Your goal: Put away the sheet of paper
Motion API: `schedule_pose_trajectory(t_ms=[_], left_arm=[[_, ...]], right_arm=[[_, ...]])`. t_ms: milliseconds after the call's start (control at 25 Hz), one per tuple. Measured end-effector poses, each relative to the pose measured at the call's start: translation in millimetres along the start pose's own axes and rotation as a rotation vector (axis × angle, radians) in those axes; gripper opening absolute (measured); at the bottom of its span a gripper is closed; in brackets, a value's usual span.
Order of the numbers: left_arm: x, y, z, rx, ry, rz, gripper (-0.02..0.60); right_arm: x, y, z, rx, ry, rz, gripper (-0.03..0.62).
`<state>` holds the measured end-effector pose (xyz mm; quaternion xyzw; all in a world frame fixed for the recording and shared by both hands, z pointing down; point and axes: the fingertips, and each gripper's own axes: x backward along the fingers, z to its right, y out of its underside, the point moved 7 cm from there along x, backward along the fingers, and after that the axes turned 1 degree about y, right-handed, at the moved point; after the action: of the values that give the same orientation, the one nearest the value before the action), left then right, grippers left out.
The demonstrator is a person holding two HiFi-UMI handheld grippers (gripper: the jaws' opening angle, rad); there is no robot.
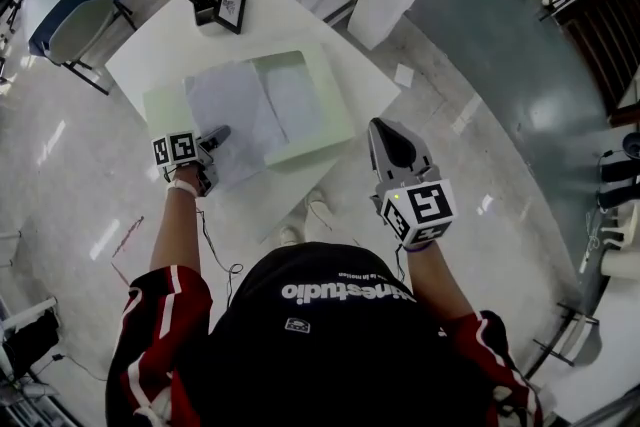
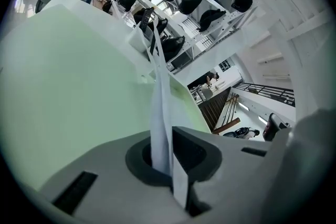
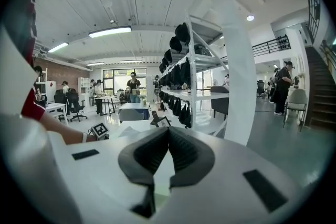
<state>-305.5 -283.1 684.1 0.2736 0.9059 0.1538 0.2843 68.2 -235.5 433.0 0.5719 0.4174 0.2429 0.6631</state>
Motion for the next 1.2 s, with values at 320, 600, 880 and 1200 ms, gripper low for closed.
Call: schedule_pose_trajectory(t_ms=[320, 600, 880, 1200], left_arm=[[-16.4, -4.4, 2.2, 0.010, -0.005, -0.019, 0.005], [-31.0, 1.5, -7.3, 0.075, -0.048, -0.013, 0.005], [-42.3, 4.4, -12.2, 0.127, -0.080, -0.027, 0.005], [-62.8, 4.8, -7.0, 0.184, -0.090, -0.086, 0.005]], right_arm=[[0.5, 1.8, 8.4, -0.004, 0.005, -0.002, -0.008], [0.1, 2.9, 17.4, -0.009, 0.006, -0.005, -0.008], [-1.4, 4.1, 30.7, -0.023, 0.013, -0.008, -0.008], [-4.0, 5.6, 37.1, -0.036, 0.014, -0.010, -0.008]])
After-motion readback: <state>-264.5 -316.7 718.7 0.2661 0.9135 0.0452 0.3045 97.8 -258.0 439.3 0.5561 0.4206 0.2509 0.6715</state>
